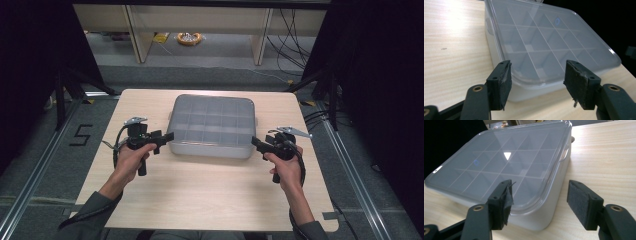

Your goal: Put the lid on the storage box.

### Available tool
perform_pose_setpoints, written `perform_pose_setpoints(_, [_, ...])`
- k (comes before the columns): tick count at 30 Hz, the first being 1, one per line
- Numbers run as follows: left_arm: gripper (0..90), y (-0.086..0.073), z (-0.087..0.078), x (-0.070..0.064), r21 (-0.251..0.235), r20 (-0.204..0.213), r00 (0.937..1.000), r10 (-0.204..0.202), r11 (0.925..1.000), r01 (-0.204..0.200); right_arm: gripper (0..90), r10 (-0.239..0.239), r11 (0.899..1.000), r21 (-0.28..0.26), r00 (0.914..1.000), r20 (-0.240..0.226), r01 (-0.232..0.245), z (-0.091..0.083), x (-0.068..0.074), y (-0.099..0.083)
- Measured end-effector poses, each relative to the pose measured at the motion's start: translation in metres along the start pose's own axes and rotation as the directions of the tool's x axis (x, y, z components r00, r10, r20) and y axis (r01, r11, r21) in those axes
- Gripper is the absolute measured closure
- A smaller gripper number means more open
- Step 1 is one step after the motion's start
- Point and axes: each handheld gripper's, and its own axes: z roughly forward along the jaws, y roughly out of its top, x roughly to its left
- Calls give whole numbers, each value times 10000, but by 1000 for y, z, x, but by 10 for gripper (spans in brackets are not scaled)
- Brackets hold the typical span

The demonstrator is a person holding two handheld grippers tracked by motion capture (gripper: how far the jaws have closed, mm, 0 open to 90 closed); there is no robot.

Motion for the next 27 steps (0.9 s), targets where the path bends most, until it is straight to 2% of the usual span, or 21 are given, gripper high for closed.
perform_pose_setpoints(1, [381,-7,-3,-1,-19,205,9998,-65,10000,66,373,-81,9998,-189,9999,-115,79,-2,2,-3])
perform_pose_setpoints(3, [381,-11,-4,-2,-86,304,9995,-77,9999,80,367,-227,9997,-56,9997,-21,227,-5,2,-4])
perform_pose_setpoints(4, [380,-20,-6,-3,222,368,9993,-7,9998,-2,361,-88,9998,-189,9999,-123,86,-8,3,-7])
perform_pose_setpoints(5, [379,-20,-6,-3,222,368,9993,-7,9998,-2,359,11,10000,-27,9998,-201,-12,-10,4,-8])
perform_pose_setpoints(6, [380,-27,-10,-3,179,424,9991,-54,9998,47,363,390,9992,44,9992,-122,-390,-12,9,-11])
perform_pose_setpoints(7, [379,-27,-10,-3,179,424,9991,-54,9998,47,363,390,9992,44,9992,-122,-390,-12,9,-11])
perform_pose_setpoints(8, [379,-30,-11,-4,247,358,9993,133,9996,-142,361,-77,10000,-65,9996,-280,76,-12,5,-12])
perform_pose_setpoints(10, [379,-35,-15,-5,284,286,9993,246,9993,-254,354,-74,9999,112,9992,-402,79,-14,7,-15])
perform_pose_setpoints(11, [377,-37,-16,-6,301,287,9992,265,9992,-274,349,191,9997,160,9991,-373,-185,-15,11,-17])
perform_pose_setpoints(12, [376,-38,-17,-6,344,336,9988,346,9988,-358,343,-223,9997,65,9992,-339,225,-14,9,-18])
perform_pose_setpoints(14, [369,-41,-18,-9,333,350,9984,447,9984,-459,334,-259,9992,310,9991,-336,269,-18,10,-20])
perform_pose_setpoints(18, [316,-49,-19,-16,465,552,9965,633,9967,-659,303,-209,9994,254,9985,-513,223,-21,13,-24])
perform_pose_setpoints(19, [316,-51,-20,-17,521,636,9953,724,9958,-757,298,-46,9997,236,9988,-482,57,-21,15,-26])
perform_pose_setpoints(20, [313,-53,-20,-18,485,731,9942,793,9954,-830,294,-245,9995,173,9983,-528,255,-21,14,-27])
perform_pose_setpoints(22, [304,-58,-25,-21,547,738,9934,875,9943,-916,286,-203,9988,433,9976,-663,232,-25,15,-29])
perform_pose_setpoints(23, [302,-60,-26,-21,510,850,9924,895,9943,-941,283,166,9991,402,9978,-647,-140,-26,19,-31])
perform_pose_setpoints(24, [294,-62,-28,-22,521,901,9920,889,9942,-939,278,-224,9992,314,9972,-716,247,-27,16,-32])
perform_pose_setpoints(27, [291,-66,-34,-23,596,1005,9900,988,9927,-1051,271,-220,9990,381,9971,-729,248,-29,18,-34])
